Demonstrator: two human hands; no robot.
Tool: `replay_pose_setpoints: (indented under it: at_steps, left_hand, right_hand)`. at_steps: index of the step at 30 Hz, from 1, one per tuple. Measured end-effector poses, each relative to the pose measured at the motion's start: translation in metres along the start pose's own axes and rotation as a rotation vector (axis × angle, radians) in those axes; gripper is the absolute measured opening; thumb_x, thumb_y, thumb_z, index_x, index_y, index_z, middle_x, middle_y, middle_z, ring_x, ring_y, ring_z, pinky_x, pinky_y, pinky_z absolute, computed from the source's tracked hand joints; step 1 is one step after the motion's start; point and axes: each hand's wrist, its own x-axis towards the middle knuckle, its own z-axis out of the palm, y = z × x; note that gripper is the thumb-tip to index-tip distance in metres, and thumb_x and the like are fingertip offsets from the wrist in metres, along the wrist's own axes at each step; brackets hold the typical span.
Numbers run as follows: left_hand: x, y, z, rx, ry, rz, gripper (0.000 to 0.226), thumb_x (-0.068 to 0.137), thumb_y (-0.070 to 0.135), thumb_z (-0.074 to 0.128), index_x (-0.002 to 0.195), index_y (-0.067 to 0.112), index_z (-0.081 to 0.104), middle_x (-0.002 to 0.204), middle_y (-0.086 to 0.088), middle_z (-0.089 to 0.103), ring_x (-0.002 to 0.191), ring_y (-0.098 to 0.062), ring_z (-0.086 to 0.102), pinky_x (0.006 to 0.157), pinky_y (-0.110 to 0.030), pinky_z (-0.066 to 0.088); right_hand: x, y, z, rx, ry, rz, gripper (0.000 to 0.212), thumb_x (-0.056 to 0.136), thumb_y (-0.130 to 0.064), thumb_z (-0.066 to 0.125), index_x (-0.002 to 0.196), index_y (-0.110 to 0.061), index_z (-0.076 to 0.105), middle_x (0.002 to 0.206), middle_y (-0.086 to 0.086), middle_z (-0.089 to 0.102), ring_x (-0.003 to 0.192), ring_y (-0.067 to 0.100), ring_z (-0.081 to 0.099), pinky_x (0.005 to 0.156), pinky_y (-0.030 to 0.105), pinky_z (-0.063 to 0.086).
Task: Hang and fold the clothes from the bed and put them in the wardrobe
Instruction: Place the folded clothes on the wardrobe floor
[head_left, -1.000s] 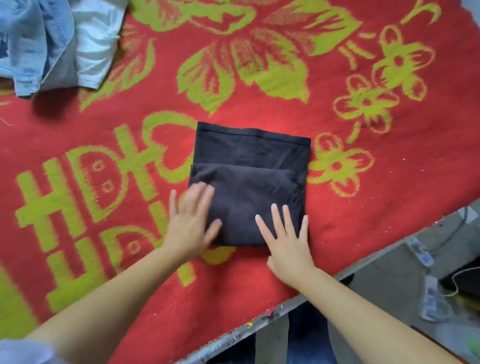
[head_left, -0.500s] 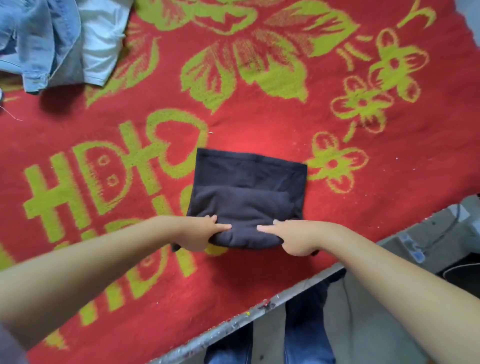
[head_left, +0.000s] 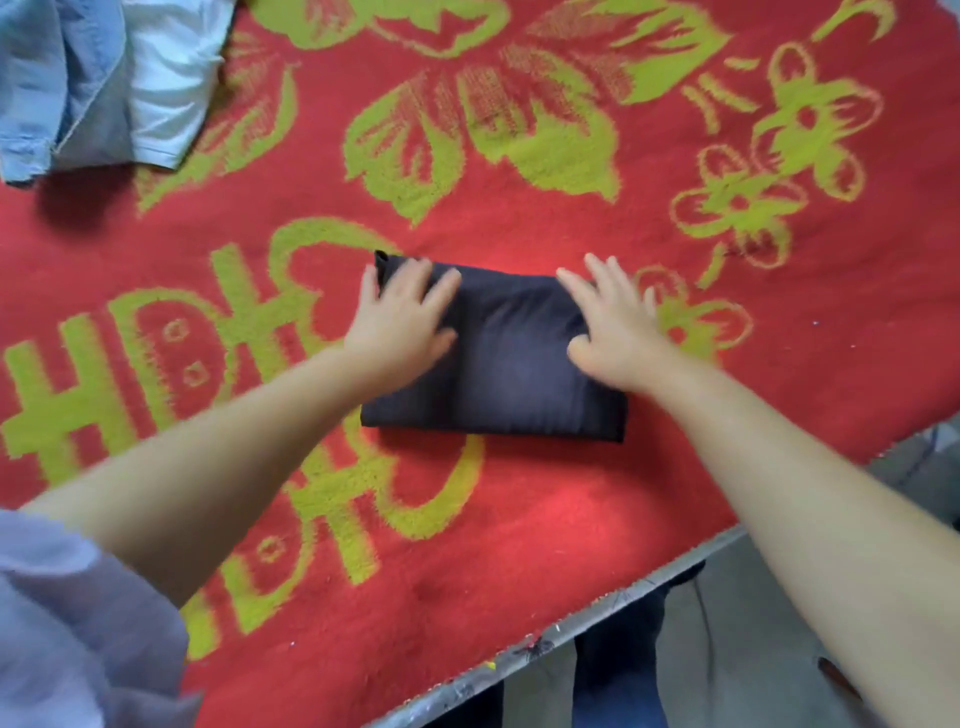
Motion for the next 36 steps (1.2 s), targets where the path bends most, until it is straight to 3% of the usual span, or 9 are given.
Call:
replay_pose_setpoints:
  at_steps: [3,6,10,12,14,19,25,29,36]
  left_hand:
    - [-0.056,0.026,0.048,-0.015,0.015,0.190,0.086,0.084,0.054,0.054,0.152,0.024,0.012,0.158,-0.016,0.014,0.147,-0.032,0.010,0.111,-0.063,0.009]
    - [-0.082,0.036,0.078,0.061,-0.060,0.130,0.104,0.071,0.050,0.065,0.150,0.026,0.001,0.158,-0.018,0.009,0.146,-0.035,0.007,0.107,-0.069,0.010]
    - [-0.060,0.043,0.084,0.041,0.036,0.016,0.102,0.075,0.028,0.064,0.150,0.030,-0.007,0.159,-0.016,0.004,0.147,-0.035,0.002,0.108,-0.068,0.003]
    - [-0.050,0.038,0.081,0.082,-0.007,0.000,0.090,0.088,0.019,0.050,0.148,0.032,-0.016,0.160,-0.012,-0.005,0.147,-0.033,-0.004,0.109,-0.066,0.002]
    - [-0.046,0.035,0.071,0.101,-0.093,0.008,0.077,0.096,0.015,0.040,0.150,0.032,-0.011,0.160,-0.009,-0.006,0.147,-0.030,-0.005,0.111,-0.063,0.006]
    - [-0.041,0.032,-0.008,0.027,-0.235,0.001,0.070,0.097,0.008,0.041,0.152,0.028,0.003,0.160,-0.004,0.009,0.146,-0.033,0.007,0.114,-0.055,0.016]
    - [-0.049,0.022,-0.162,0.096,-0.110,-0.057,0.069,0.095,0.005,0.042,0.152,0.026,0.010,0.152,-0.005,0.028,0.142,-0.033,0.020,0.109,-0.058,0.023]
    - [-0.072,0.004,-0.247,0.115,0.023,-0.167,0.070,0.094,0.006,0.044,0.151,0.026,0.009,0.150,-0.004,0.030,0.140,-0.032,0.024,0.107,-0.057,0.026]
    - [-0.157,-0.023,-0.327,0.112,0.194,-0.493,0.072,0.092,0.003,0.047,0.151,0.026,0.012,0.147,-0.004,0.035,0.134,-0.030,0.031,0.102,-0.056,0.031]
  right_hand:
    - [-0.045,-0.022,0.065,-0.196,0.026,-0.160,0.103,0.074,-0.030,0.058,0.151,-0.036,-0.012,0.158,0.005,-0.024,0.143,0.029,-0.026,0.108,0.071,-0.006]
    - [-0.065,-0.027,0.107,-0.328,0.057,-0.074,0.112,0.080,-0.030,0.061,0.140,-0.037,-0.033,0.151,0.007,-0.038,0.140,0.037,-0.031,0.101,0.074,-0.012]
    - [-0.044,-0.025,0.110,-0.356,0.136,-0.016,0.103,0.089,-0.018,0.056,0.141,-0.038,-0.031,0.158,0.007,-0.022,0.142,0.046,-0.018,0.102,0.074,-0.008]
    - [-0.036,-0.026,0.103,-0.380,0.086,-0.023,0.099,0.090,-0.013,0.054,0.145,-0.038,-0.025,0.160,0.007,-0.017,0.142,0.048,-0.013,0.104,0.073,-0.004]
    - [-0.034,-0.028,0.089,-0.407,-0.004,-0.027,0.092,0.092,-0.011,0.052,0.149,-0.038,-0.016,0.161,0.007,-0.013,0.143,0.048,-0.008,0.107,0.071,0.003]
    - [-0.038,-0.049,0.011,-0.376,-0.157,-0.046,0.081,0.094,-0.003,0.045,0.153,-0.035,-0.001,0.161,0.006,0.007,0.143,0.046,0.006,0.110,0.067,0.014]
    - [-0.060,-0.094,-0.135,-0.441,-0.081,-0.144,0.079,0.093,-0.001,0.045,0.152,-0.036,0.005,0.153,0.006,0.026,0.137,0.042,0.024,0.103,0.060,0.031]
    - [-0.076,-0.141,-0.220,-0.502,0.025,-0.268,0.078,0.093,-0.001,0.045,0.152,-0.036,0.006,0.153,0.007,0.026,0.138,0.042,0.023,0.103,0.063,0.029]
    - [-0.106,-0.230,-0.292,-0.661,0.178,-0.572,0.078,0.094,-0.005,0.046,0.152,-0.036,0.004,0.153,0.007,0.026,0.137,0.040,0.026,0.102,0.061,0.032]
